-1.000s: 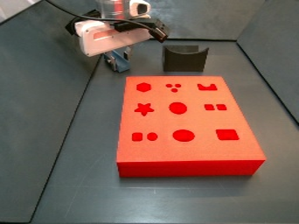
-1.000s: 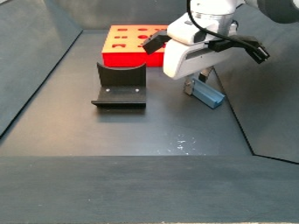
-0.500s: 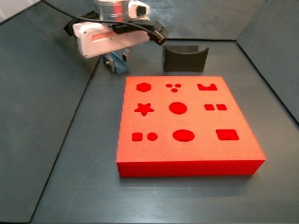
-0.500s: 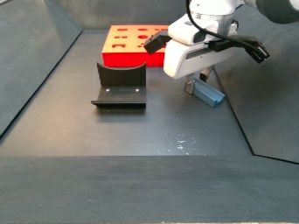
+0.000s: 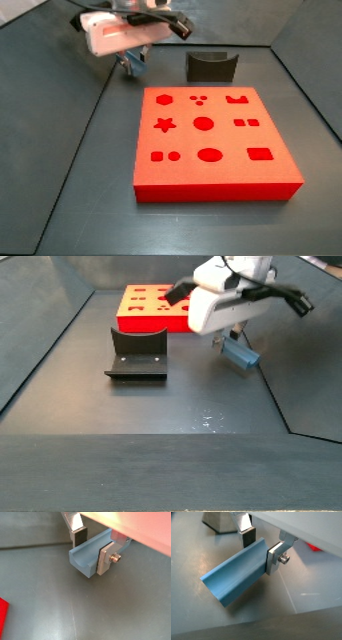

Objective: Pick up the arch object. Move up. Place the arch object on the fixture. Regrasp the arch object. Move to above the board. Insert the arch object.
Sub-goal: Move up, then place the arch object on the fixture.

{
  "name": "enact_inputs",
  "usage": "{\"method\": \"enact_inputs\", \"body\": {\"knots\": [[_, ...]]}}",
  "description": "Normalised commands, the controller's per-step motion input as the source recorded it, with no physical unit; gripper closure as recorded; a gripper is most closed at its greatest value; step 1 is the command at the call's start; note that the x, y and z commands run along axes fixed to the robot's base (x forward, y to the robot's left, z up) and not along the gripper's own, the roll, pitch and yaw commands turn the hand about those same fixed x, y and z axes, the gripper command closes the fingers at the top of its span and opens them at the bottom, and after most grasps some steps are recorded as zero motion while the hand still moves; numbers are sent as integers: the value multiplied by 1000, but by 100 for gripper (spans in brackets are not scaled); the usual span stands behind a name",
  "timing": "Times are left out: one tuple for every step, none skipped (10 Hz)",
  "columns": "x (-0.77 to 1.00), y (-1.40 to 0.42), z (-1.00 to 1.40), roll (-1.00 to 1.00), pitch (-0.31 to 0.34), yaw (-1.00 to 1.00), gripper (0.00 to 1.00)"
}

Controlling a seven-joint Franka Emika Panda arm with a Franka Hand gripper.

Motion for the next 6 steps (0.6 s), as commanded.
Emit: {"method": "enact_inputs", "body": {"knots": [[-16,12,350,34,57,-14,100],[-16,13,259,40,56,-16,100],[0,0,1000,0,0,0,100],[3,0,1000,5,-2,0,100],[-9,3,1000,15,15,-4,100],[-11,6,1000,21,16,-6,100]]}}
